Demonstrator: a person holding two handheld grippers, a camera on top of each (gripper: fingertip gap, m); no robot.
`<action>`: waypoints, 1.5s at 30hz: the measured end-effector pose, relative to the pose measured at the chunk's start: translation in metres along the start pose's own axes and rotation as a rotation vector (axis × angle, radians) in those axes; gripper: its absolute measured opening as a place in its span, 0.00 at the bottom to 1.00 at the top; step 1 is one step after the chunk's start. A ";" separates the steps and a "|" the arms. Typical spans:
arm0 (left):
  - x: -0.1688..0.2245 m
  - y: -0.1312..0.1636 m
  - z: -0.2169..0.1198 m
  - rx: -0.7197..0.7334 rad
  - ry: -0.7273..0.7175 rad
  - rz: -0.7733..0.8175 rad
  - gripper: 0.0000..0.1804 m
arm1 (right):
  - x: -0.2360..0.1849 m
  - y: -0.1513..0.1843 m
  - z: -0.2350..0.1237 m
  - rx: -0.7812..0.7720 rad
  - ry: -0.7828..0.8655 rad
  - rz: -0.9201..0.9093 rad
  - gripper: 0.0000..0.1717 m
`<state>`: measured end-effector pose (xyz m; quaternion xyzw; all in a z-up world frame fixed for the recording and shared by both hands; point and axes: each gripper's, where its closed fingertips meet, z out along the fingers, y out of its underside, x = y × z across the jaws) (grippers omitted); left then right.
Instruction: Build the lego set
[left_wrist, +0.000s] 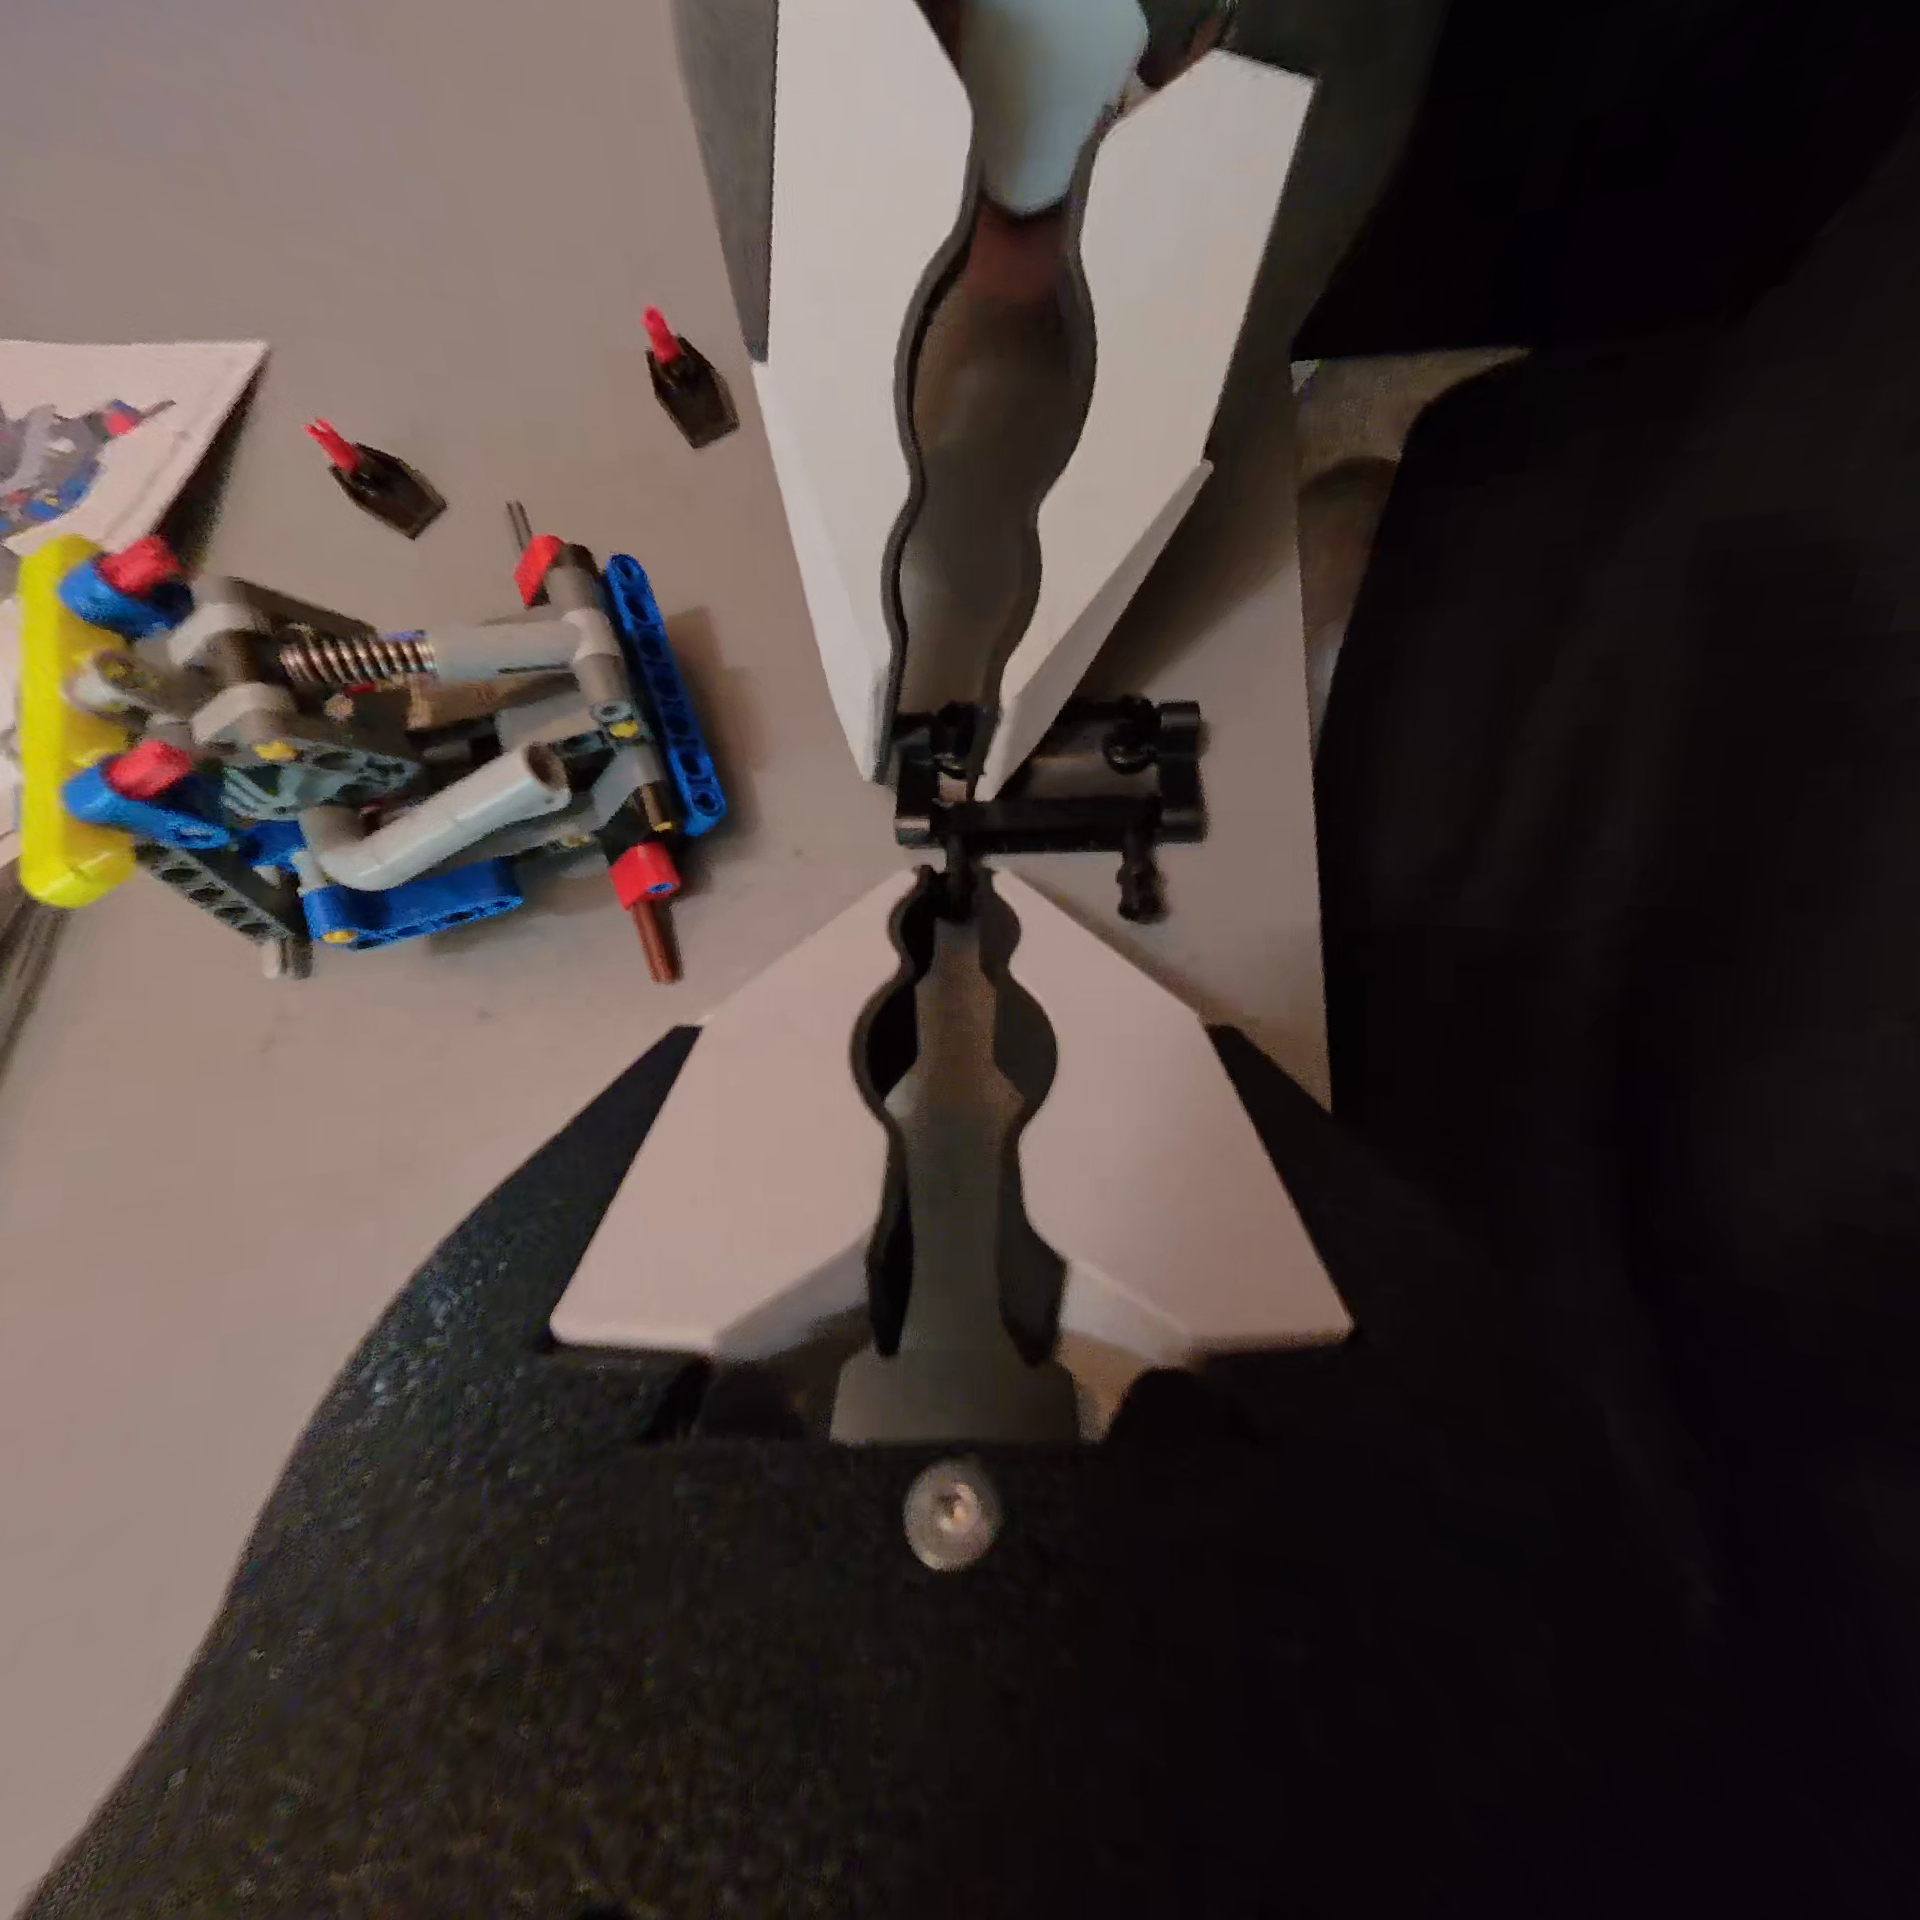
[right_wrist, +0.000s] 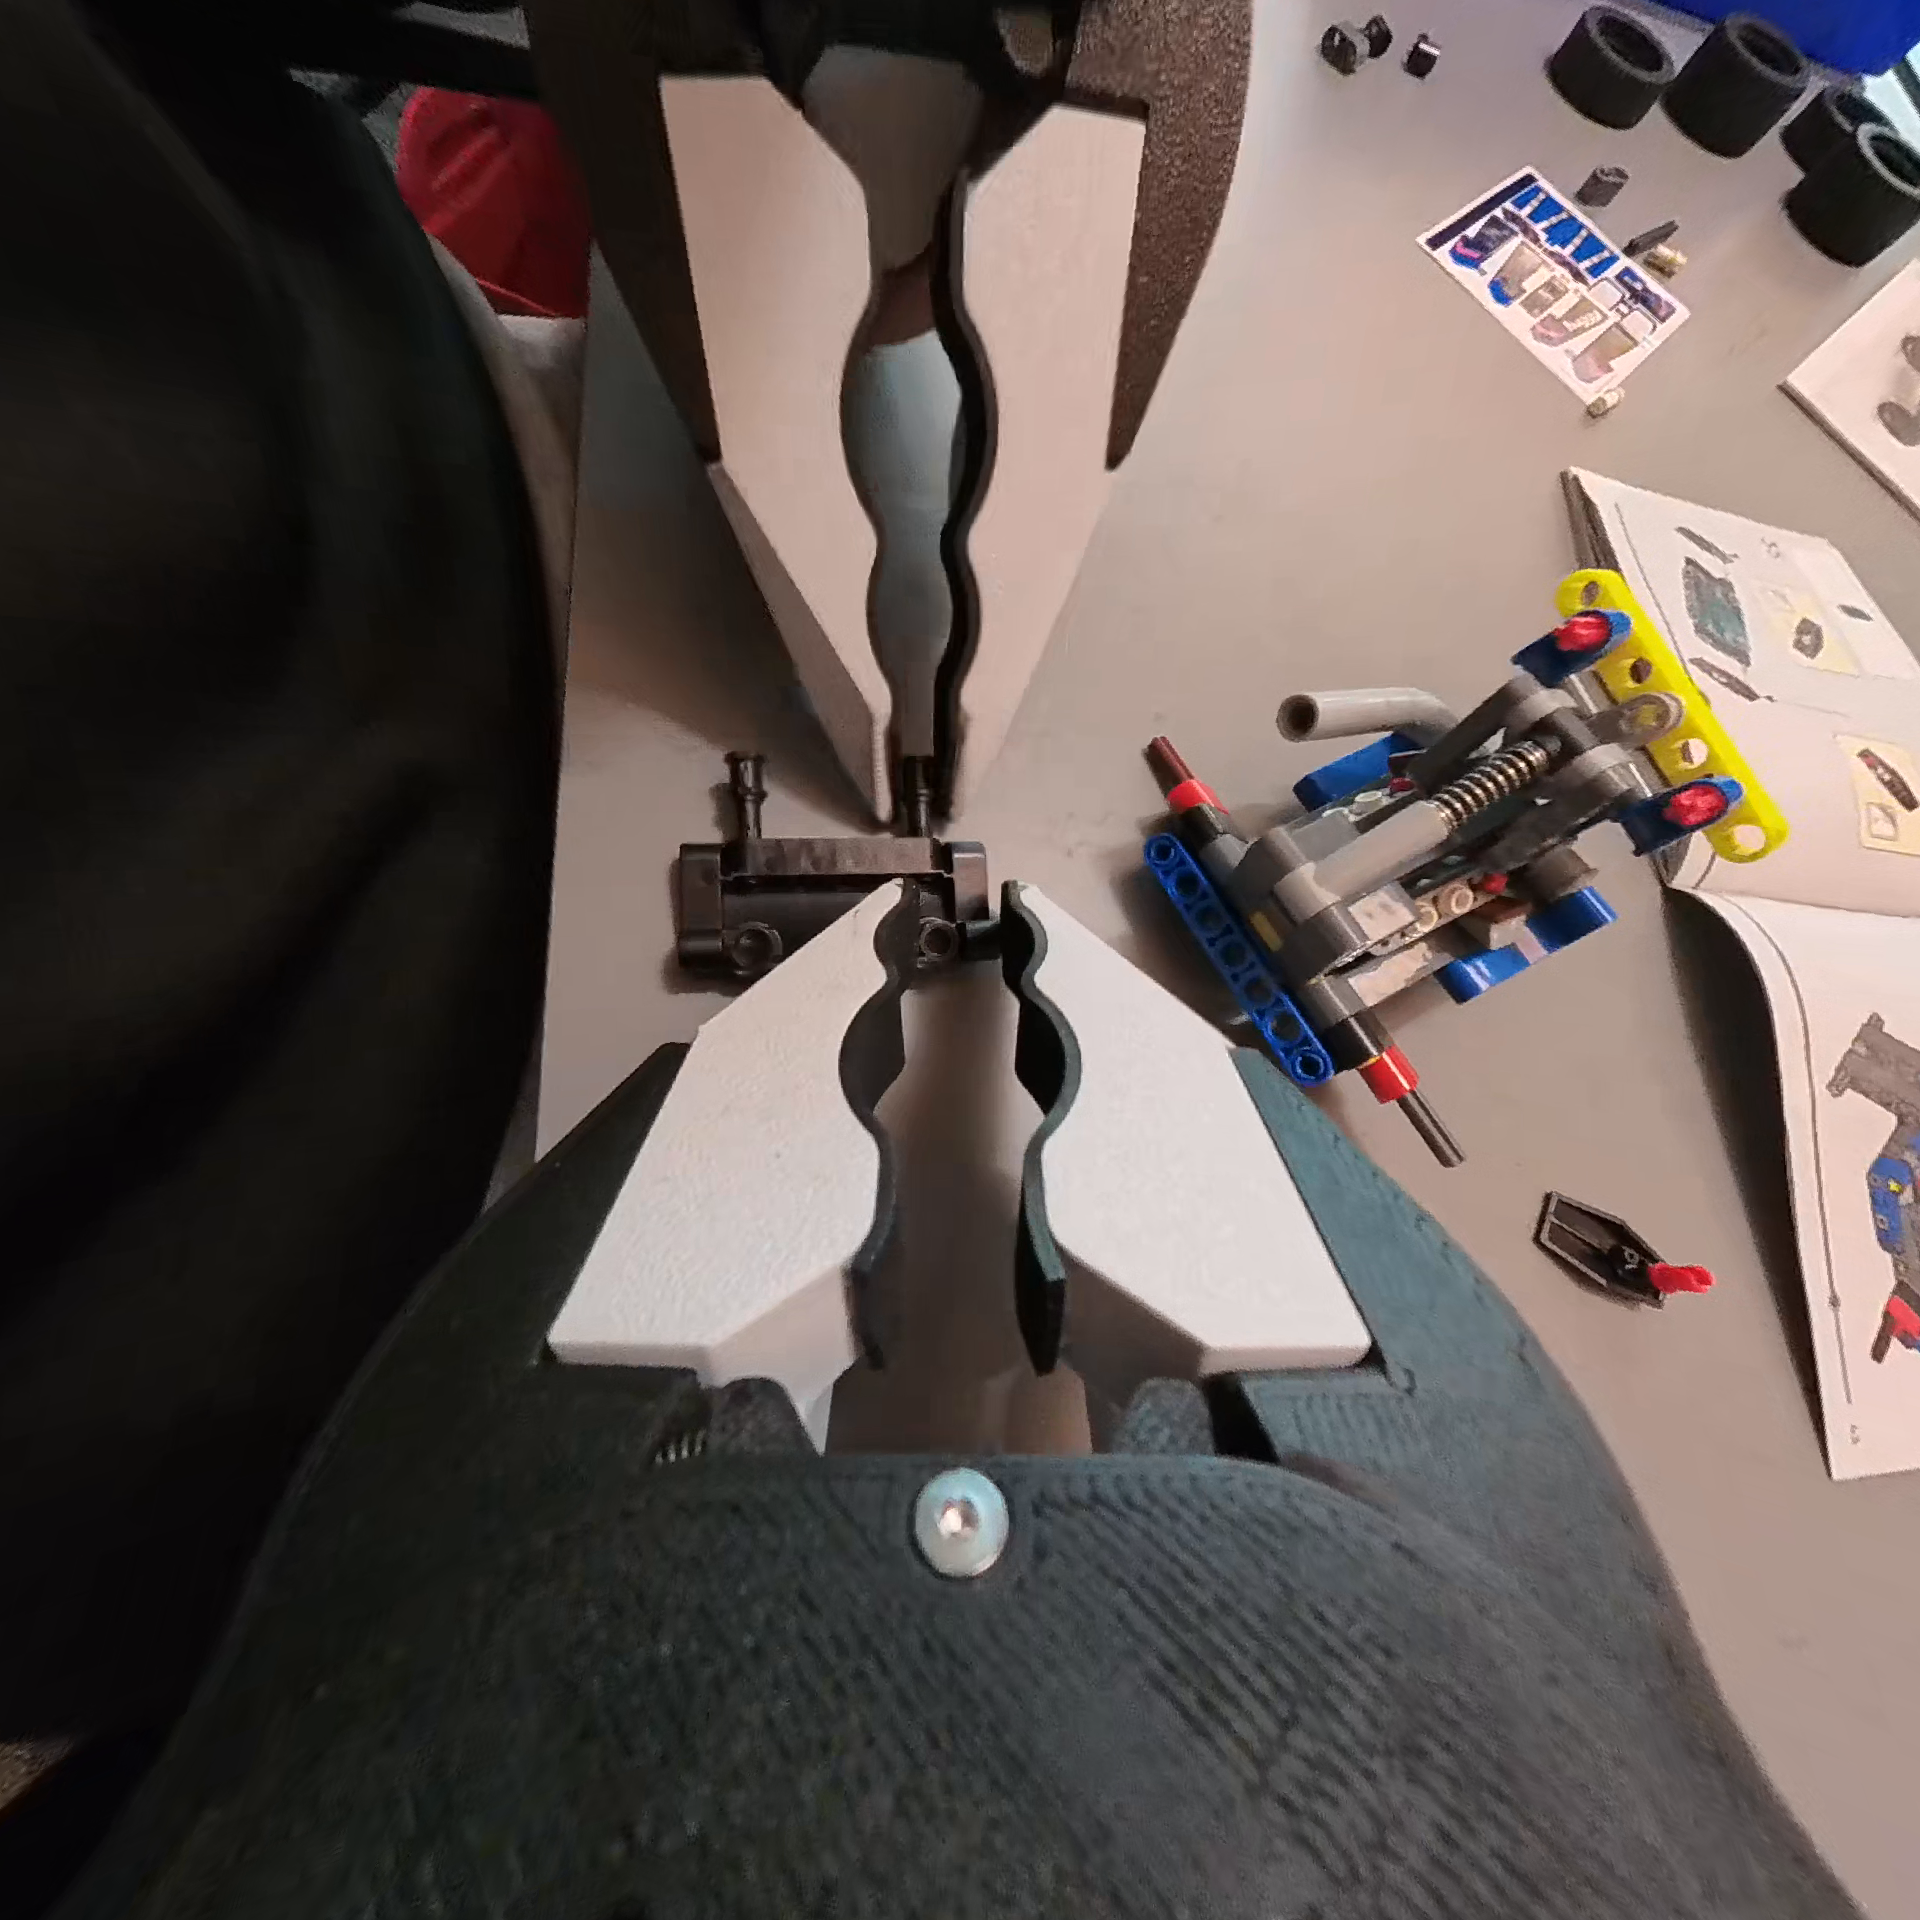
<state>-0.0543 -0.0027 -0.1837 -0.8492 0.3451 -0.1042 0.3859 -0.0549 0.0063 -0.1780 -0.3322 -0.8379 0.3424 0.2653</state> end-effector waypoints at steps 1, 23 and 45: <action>-0.001 0.000 0.000 -0.005 -0.010 0.014 0.02 | 0.000 0.000 0.000 0.000 0.002 -0.003 0.07; -0.001 0.009 -0.010 -0.005 0.013 0.080 0.02 | -0.002 -0.007 0.008 0.013 -0.013 -0.070 0.05; -0.003 0.011 -0.010 -0.004 -0.025 0.002 0.02 | 0.001 -0.013 0.014 -0.006 0.044 -0.074 0.00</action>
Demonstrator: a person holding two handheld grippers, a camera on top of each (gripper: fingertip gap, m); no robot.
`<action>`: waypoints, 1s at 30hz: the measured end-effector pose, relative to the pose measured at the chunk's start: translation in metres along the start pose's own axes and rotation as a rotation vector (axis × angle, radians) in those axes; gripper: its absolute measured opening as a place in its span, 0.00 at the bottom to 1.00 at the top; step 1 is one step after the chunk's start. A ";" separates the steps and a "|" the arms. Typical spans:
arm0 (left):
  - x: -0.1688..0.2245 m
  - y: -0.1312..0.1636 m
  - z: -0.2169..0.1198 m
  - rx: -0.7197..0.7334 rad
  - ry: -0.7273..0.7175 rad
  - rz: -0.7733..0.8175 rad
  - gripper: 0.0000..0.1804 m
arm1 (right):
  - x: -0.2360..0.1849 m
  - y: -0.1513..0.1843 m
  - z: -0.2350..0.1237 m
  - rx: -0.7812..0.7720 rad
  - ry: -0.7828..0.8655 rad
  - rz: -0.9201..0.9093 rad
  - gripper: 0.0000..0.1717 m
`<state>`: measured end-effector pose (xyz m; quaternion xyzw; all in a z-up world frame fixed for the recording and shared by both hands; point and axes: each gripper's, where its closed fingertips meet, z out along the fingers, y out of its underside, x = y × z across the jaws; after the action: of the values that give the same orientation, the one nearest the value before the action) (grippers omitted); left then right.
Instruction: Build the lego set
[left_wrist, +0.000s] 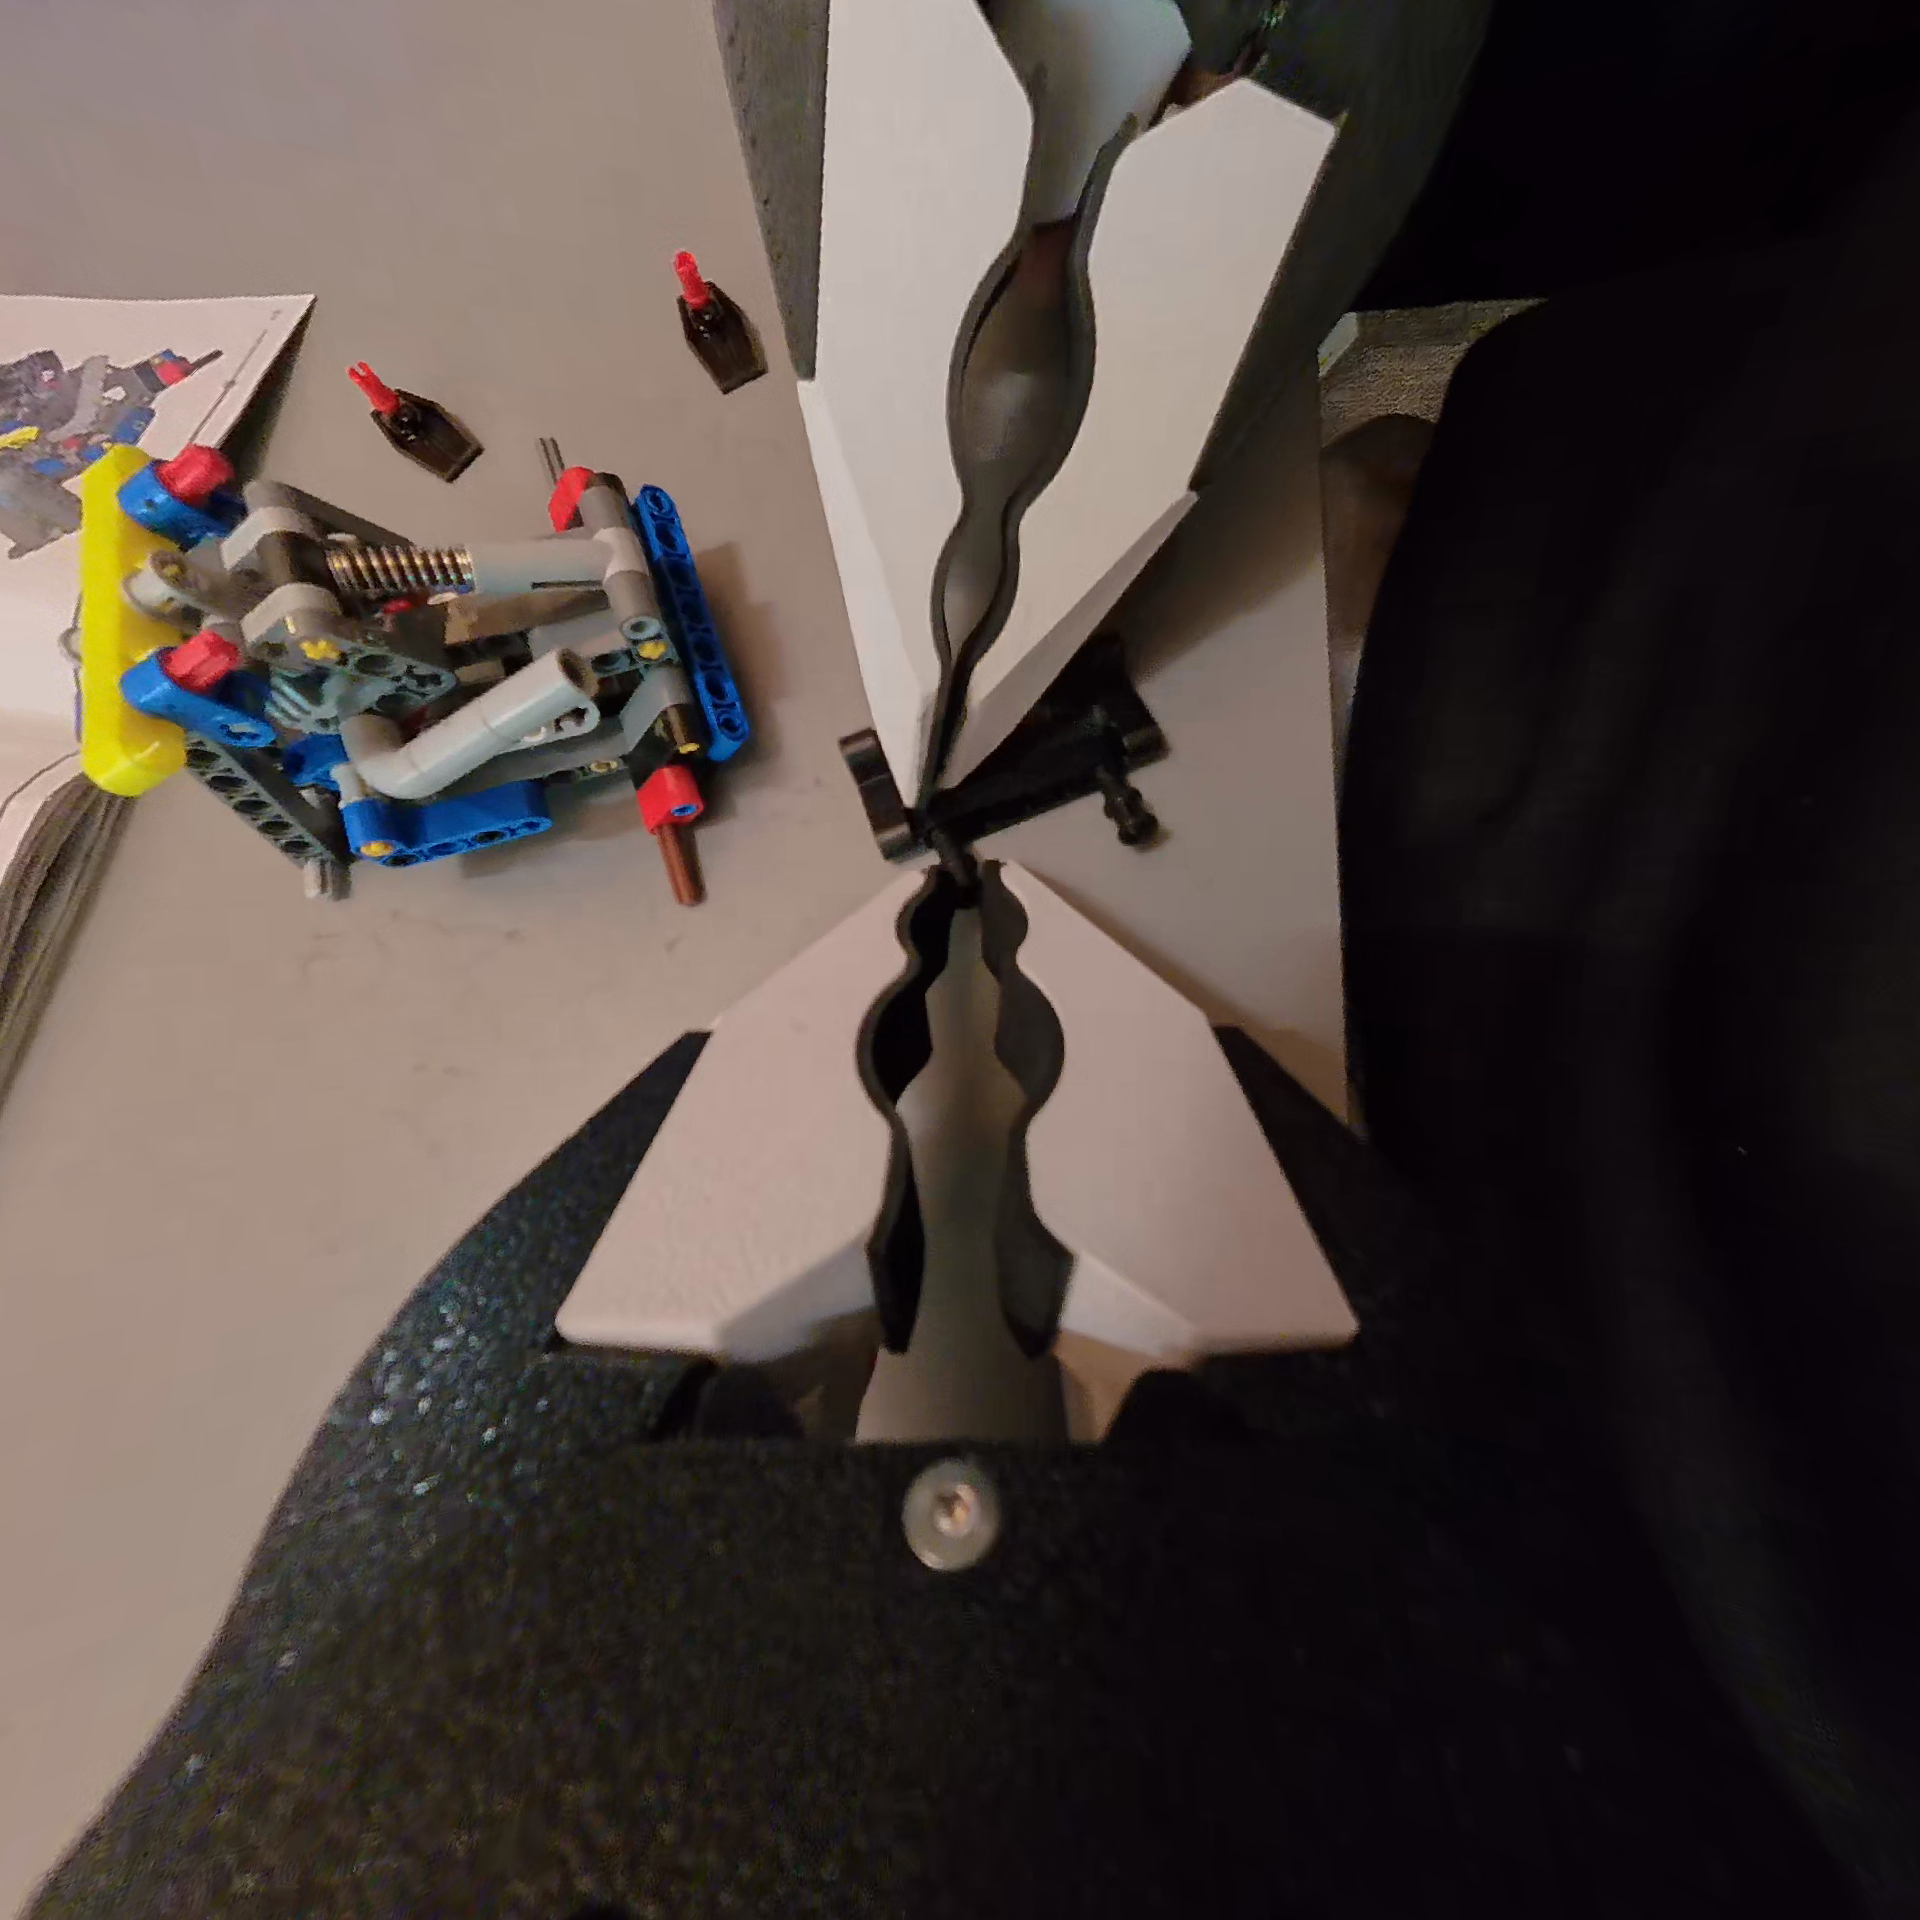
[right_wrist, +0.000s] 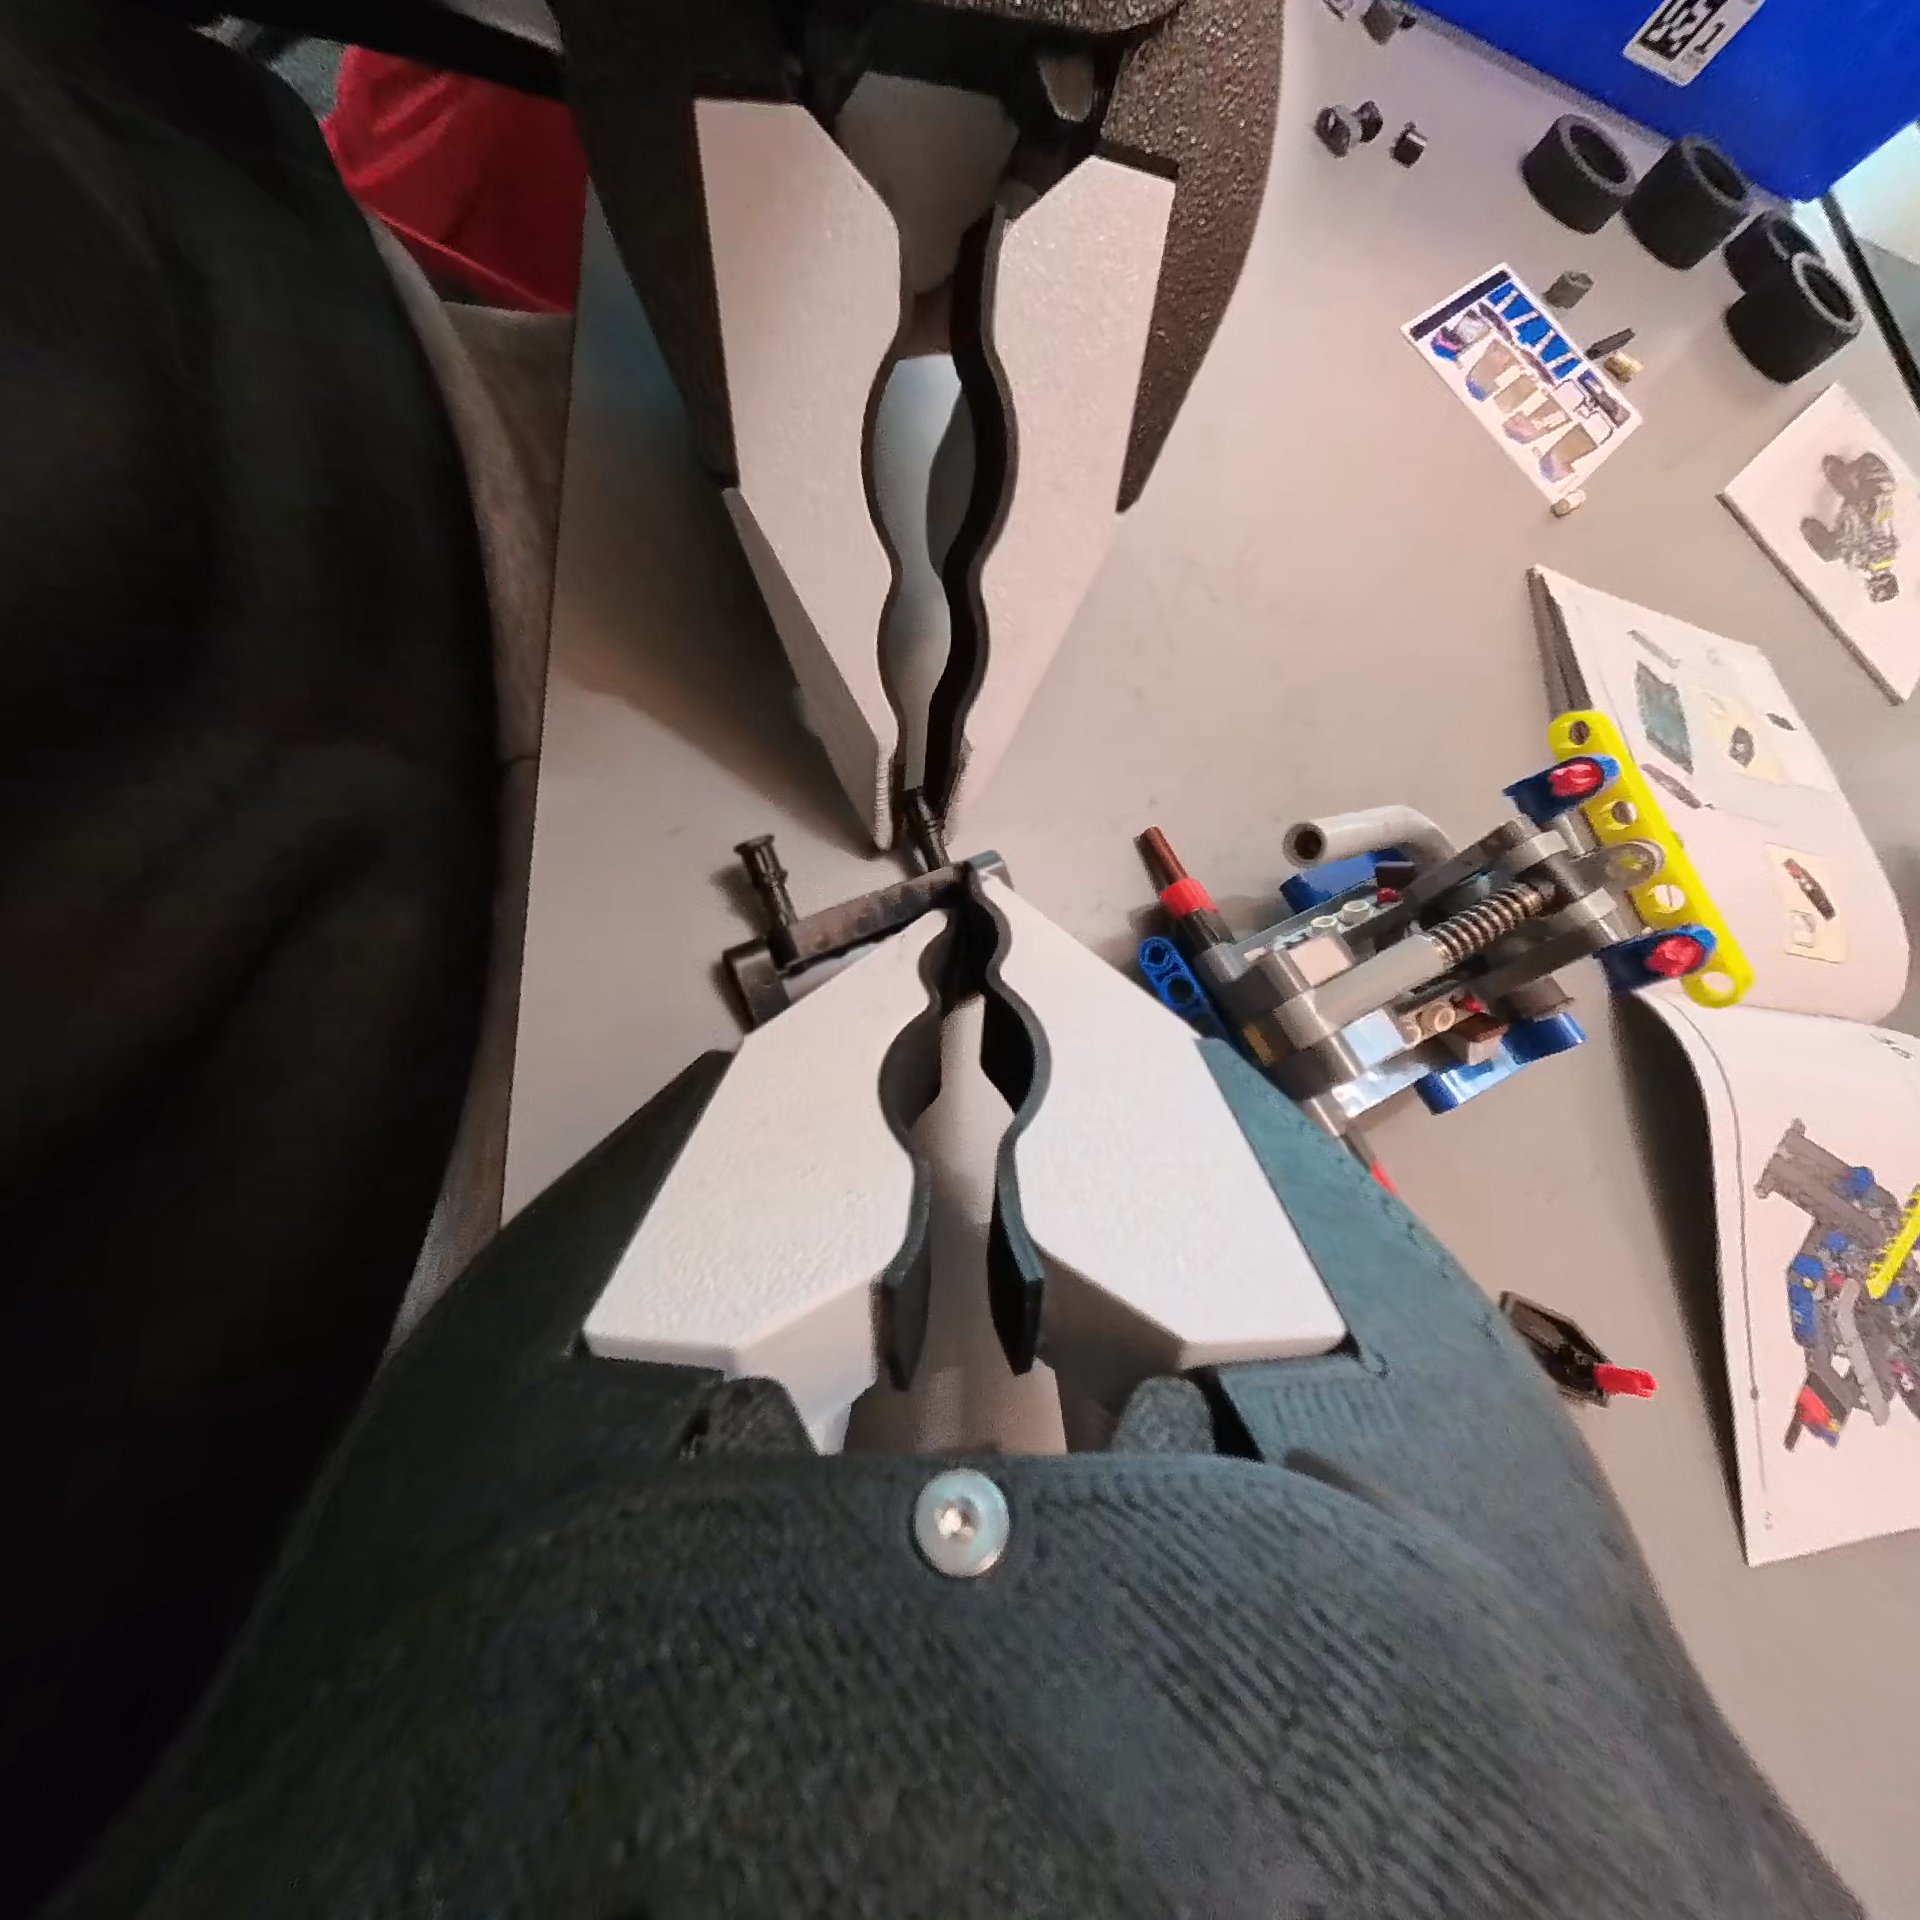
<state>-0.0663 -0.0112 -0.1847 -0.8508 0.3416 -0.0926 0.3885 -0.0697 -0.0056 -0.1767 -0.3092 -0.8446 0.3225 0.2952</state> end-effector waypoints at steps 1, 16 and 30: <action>0.000 0.000 0.000 -0.002 0.001 -0.004 0.02 | 0.000 0.000 0.000 -0.006 -0.006 -0.002 0.00; -0.011 0.001 0.001 -0.011 -0.135 -0.154 0.02 | 0.011 0.006 0.001 -0.041 0.091 0.109 0.00; -0.013 0.000 0.001 -0.044 -0.304 -0.151 0.02 | 0.007 0.001 -0.001 -0.181 0.104 0.545 0.00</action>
<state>-0.0756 -0.0027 -0.1842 -0.8865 0.2159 0.0158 0.4089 -0.0736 0.0006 -0.1752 -0.5657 -0.7395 0.2971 0.2119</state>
